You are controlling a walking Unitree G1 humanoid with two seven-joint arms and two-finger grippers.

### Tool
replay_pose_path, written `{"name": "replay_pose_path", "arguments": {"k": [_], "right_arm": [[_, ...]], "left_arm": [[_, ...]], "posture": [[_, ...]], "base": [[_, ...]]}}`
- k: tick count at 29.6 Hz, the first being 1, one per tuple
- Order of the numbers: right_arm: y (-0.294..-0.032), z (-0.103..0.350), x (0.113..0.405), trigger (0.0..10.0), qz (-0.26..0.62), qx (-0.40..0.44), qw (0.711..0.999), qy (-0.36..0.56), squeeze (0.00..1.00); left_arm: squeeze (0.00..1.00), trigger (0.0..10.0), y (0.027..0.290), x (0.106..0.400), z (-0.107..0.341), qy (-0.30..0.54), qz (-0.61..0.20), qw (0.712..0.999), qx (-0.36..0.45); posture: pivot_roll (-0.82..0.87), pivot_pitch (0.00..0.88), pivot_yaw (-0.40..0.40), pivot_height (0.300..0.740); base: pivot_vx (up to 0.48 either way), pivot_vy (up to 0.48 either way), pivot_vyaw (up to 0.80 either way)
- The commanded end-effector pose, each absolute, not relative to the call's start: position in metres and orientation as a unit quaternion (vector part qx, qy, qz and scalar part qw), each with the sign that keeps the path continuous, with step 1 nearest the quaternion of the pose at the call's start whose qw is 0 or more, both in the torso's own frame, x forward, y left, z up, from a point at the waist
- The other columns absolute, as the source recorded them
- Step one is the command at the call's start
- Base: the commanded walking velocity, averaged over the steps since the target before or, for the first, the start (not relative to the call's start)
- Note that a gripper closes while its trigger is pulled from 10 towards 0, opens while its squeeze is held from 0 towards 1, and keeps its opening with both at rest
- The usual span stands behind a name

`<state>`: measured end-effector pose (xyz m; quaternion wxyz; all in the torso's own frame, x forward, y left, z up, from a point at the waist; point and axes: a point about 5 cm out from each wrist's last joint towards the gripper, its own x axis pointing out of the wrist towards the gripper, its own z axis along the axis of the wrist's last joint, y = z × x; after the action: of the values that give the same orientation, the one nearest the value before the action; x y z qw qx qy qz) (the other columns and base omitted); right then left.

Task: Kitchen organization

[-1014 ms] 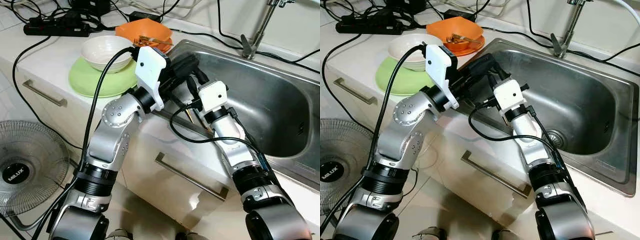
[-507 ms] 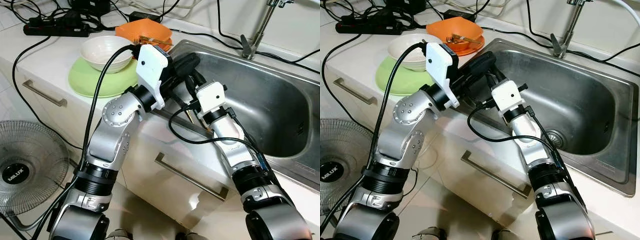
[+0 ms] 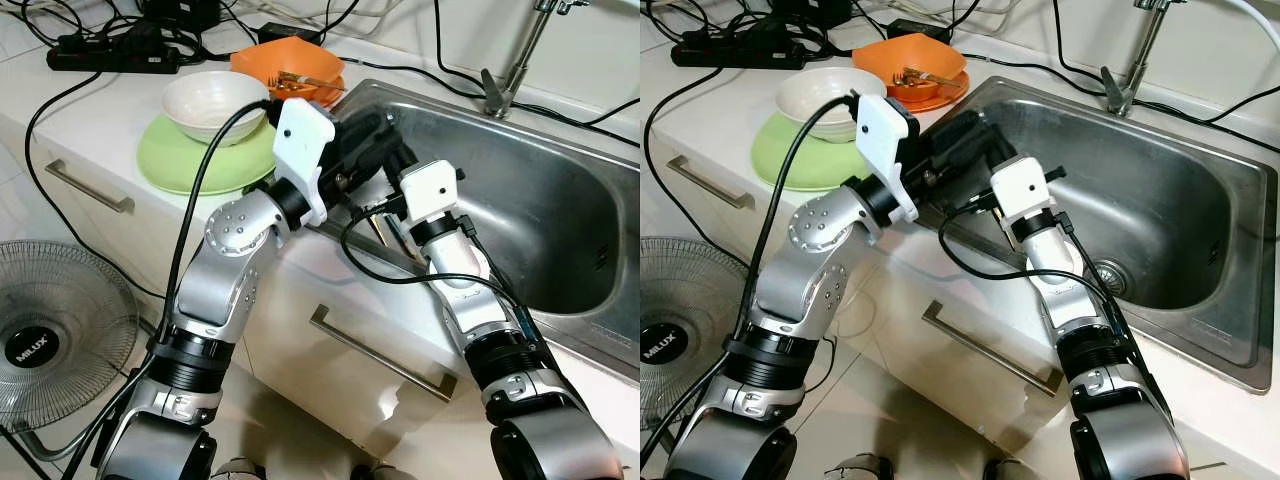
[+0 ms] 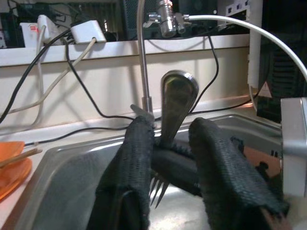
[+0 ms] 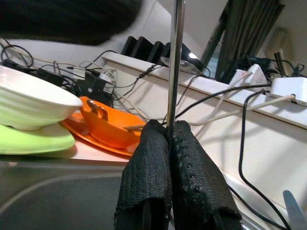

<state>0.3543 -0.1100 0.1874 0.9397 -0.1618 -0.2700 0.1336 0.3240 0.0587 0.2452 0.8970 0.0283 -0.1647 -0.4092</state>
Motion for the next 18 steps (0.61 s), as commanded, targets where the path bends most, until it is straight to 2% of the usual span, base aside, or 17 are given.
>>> {"name": "replay_pose_path", "arguments": {"k": [1,7,8,12,13,18], "right_arm": [[-0.116,0.184,0.357,0.0,0.123,-0.172,0.943,-0.256,0.00],[-0.120,0.183,0.364,0.0,0.101,-0.190,0.948,-0.235,0.00],[-0.122,0.185,0.366,0.0,0.093,-0.194,0.949,-0.231,0.00],[-0.128,0.190,0.374,0.0,0.066,-0.195,0.954,-0.217,0.00],[-0.132,0.195,0.380,10.0,0.046,-0.189,0.960,-0.203,0.00],[-0.139,0.202,0.390,10.0,0.020,-0.175,0.968,-0.178,0.00]], "left_arm": [[1.00,10.0,0.057,0.323,0.243,-0.159,-0.416,0.895,0.032],[1.00,10.0,0.058,0.322,0.246,-0.165,-0.412,0.895,0.034],[0.00,10.0,0.059,0.322,0.246,-0.165,-0.409,0.897,0.034],[0.00,10.0,0.063,0.324,0.244,-0.161,-0.399,0.902,0.035],[0.00,10.0,0.066,0.326,0.242,-0.157,-0.392,0.906,0.035],[0.00,10.0,0.069,0.326,0.236,-0.143,-0.383,0.912,0.024]], "posture": [[0.12,0.086,-0.018,0.740],[0.12,0.085,-0.018,0.740],[0.12,0.082,-0.017,0.740],[0.12,0.081,-0.019,0.740],[0.12,0.080,-0.020,0.740],[0.12,0.077,-0.020,0.740]], "base": [[0.000,0.000,0.00],[0.000,0.000,0.00],[0.000,0.000,0.00],[0.000,0.000,0.00],[0.000,0.000,0.00],[0.000,0.000,0.00]]}}
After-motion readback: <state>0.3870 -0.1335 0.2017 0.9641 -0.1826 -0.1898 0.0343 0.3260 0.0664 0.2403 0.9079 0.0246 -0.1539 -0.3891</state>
